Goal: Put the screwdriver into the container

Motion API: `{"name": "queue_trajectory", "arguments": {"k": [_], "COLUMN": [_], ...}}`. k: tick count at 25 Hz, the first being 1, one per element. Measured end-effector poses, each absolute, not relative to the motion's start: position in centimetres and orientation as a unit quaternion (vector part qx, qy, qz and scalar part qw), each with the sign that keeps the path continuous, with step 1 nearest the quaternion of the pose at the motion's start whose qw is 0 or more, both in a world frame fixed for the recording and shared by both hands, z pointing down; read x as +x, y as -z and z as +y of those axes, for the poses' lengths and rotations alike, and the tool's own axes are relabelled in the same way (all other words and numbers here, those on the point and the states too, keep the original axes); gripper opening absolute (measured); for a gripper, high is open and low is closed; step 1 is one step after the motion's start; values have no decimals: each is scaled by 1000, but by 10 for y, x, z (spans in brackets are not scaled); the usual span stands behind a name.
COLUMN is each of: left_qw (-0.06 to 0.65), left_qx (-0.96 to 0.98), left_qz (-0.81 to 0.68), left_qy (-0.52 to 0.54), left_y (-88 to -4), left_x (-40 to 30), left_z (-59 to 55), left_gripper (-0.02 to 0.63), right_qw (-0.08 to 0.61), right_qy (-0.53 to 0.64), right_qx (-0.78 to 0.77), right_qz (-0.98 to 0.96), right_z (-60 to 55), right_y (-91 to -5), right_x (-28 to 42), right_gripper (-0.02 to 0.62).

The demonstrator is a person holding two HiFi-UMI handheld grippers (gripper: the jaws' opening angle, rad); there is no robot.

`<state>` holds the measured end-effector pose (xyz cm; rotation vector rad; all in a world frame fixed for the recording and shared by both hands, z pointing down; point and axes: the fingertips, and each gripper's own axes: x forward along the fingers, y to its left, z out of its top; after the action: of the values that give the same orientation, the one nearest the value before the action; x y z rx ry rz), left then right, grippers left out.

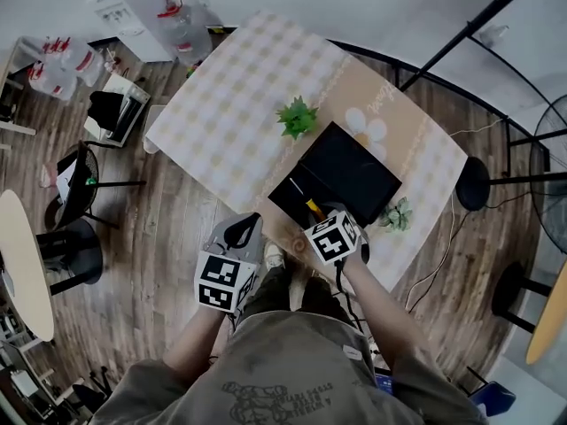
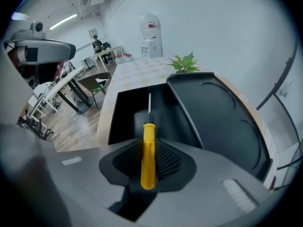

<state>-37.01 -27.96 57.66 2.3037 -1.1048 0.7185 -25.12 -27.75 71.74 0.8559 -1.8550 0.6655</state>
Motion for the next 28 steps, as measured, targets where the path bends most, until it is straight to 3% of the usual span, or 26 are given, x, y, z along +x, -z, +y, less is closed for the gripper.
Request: {"name": "queue_trajectory", "arguments": {"k": [8, 15, 28], "left_qw": [238, 236, 185], "left_qx": [839, 832, 840], "left_qz": [-407, -420, -441], "left_qy": [-272, -275, -256], "left_y": [-581, -577, -527], "left_x": [-380, -386, -377], "left_z": [-278, -274, -271], "left_gripper": [0, 0, 0], "right_qw": [526, 530, 432], "right_qy": [-256, -235, -197], "right_qx": [335, 345, 370], "right_qz": [-739, -738, -798], "right_z": [-271, -273, -282], "right_y": [-742, -742, -637], "right_x": [-251, -248, -251], "right_gripper": [106, 109, 77]}}
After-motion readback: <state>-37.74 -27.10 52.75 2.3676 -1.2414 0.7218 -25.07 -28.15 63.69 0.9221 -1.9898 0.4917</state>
